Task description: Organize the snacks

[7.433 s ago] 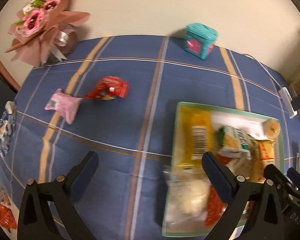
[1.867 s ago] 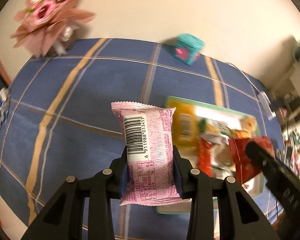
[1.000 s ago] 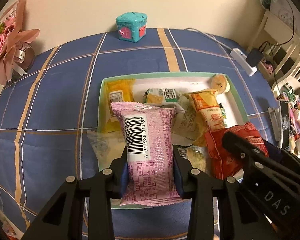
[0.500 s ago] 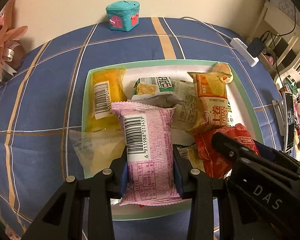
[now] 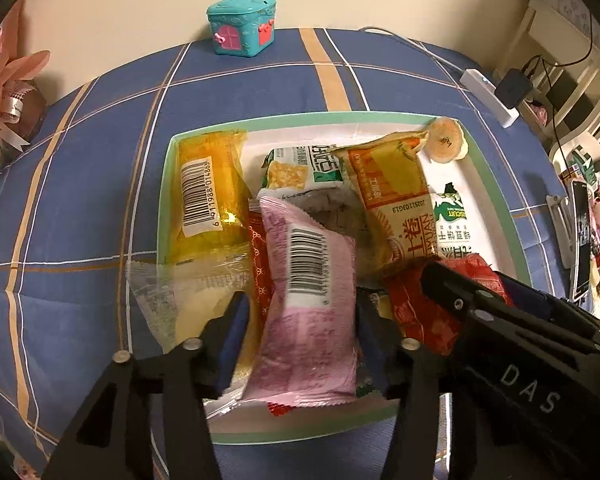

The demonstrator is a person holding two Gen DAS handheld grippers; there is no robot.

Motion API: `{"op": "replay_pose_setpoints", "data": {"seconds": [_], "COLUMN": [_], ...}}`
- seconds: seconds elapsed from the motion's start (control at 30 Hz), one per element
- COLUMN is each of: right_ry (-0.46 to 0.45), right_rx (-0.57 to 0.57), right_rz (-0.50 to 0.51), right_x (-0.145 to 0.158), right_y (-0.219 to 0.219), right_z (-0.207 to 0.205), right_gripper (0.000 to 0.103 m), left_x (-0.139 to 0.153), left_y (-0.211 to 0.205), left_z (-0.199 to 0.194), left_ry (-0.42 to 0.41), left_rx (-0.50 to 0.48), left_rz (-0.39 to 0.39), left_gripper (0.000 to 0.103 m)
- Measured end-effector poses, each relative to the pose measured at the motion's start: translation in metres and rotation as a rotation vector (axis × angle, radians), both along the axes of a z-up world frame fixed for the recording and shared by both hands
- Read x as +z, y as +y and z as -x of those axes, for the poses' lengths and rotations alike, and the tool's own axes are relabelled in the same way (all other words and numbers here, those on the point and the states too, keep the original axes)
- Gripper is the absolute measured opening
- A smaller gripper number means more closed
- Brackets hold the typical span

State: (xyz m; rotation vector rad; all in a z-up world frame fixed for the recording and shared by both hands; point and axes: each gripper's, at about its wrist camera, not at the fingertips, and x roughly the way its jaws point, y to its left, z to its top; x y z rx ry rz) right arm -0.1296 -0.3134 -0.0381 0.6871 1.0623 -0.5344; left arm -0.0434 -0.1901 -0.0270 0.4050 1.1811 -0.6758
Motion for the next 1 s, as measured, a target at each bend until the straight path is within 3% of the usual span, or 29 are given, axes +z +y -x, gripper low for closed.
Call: {"op": "replay_pose_setpoints", "data": {"seconds": [0.27,0.47,0.57,0.93,1.0], "right_ry": [-0.008,-0.037,-0.048,-0.078,-0.08], "right_rx": [-0.012,-0.016,-0.019,-0.015,-0.007], "right_rz": [-0.005,-0.005,0.002,0.023,0.035], "right_x": [0.003,0.01,0.014,0.022,0.025], "right_y": [-0.002,0.001,0.005,0.018,0.023], "right_z": [0.003,0.008,0.011,0.026,0.028], "right_gripper": [0.078,0.089,0.102,0.103,0.103], "left_x": [0.008,0.019,0.024,0.026,0.026], "left_y": [0.005,0.018,0.031,0.08,0.088], "left_z": [0.003,0.004,0.002,-0.012,-0.013], "left_ry": [-0.006,-0.02,-0.021,-0.122,-0.137], "left_rx": [0.001,0.012,0.049,0.238,0.254], "left_rz": [0.02,0.039,0.038,-0.034,-0.049], "left_gripper": [0.063,0.07,0.077,0.103,0.103]}}
